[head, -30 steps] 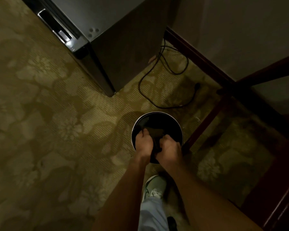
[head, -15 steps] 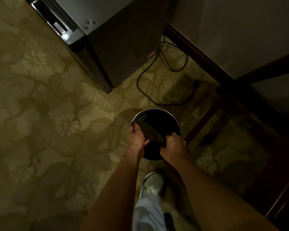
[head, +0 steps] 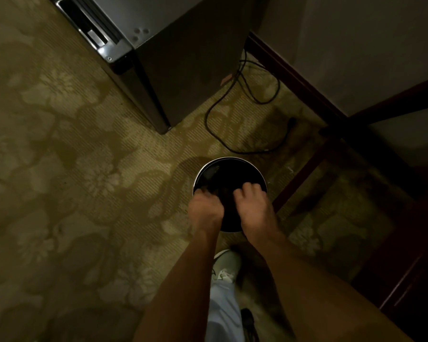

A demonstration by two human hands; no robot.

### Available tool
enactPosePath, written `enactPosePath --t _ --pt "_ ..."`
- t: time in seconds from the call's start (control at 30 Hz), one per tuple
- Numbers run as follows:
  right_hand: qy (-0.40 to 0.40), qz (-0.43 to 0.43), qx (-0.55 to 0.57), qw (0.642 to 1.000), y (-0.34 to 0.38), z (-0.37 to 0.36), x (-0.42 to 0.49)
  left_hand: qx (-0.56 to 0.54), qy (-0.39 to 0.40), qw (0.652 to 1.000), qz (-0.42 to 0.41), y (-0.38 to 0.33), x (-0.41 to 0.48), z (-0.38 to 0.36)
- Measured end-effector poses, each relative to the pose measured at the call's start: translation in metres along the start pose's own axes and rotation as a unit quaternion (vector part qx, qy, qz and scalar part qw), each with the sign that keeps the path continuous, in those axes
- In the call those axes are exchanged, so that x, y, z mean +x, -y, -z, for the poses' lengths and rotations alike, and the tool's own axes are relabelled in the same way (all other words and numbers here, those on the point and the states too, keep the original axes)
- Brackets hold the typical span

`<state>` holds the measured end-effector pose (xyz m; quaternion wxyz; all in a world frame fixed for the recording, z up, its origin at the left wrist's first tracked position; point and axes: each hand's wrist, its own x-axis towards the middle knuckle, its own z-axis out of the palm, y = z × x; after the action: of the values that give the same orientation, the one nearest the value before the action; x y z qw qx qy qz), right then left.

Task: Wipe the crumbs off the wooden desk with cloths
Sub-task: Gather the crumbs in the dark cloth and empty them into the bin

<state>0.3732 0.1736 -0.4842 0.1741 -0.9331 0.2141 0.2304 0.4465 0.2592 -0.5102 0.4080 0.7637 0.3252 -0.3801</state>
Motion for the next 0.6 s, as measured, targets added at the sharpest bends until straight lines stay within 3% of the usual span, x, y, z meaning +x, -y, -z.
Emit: enactPosePath --t 0.07,0.2,0.23,0.3,0.4,0.43,0.5,0.53,0.6 --pt "0.100 0.135 -0.113 0.979 -0.004 -0.005 0.000 -0.008 0.025 0.999 0.040 0.003 0.004 0.010" --pt "0.098 0.003 -0.178 0.979 -0.008 0.010 0.004 -0.116 0.014 0.984 0.131 0.002 0.031 0.012" --pt "0.100 0.022 -0.197 0.975 -0.007 0.008 0.003 -0.141 0.012 0.980 0.140 0.003 0.034 0.011" --pt "0.134 0.044 -0.162 0.977 -0.007 0.011 -0.004 -0.149 0.017 0.984 0.097 0.002 0.028 0.010" --pt "0.065 -0.039 -0.039 0.996 -0.008 0.019 -0.002 -0.160 -0.032 0.987 -0.015 -0.004 0.009 0.012" --pt "0.048 -0.012 -0.050 0.998 -0.006 0.020 -0.002 -0.147 -0.062 0.987 -0.024 -0.005 0.010 0.012" --pt "0.098 0.040 -0.029 0.994 -0.008 0.016 -0.006 -0.129 -0.029 0.991 0.004 -0.004 0.010 0.012" --pt "0.133 0.011 -0.015 0.991 -0.007 0.020 -0.011 -0.109 0.002 0.994 0.015 -0.003 0.012 0.015" --pt "0.122 -0.038 0.052 0.990 -0.011 0.024 -0.017 -0.039 0.005 0.999 0.011 -0.005 0.009 0.018"
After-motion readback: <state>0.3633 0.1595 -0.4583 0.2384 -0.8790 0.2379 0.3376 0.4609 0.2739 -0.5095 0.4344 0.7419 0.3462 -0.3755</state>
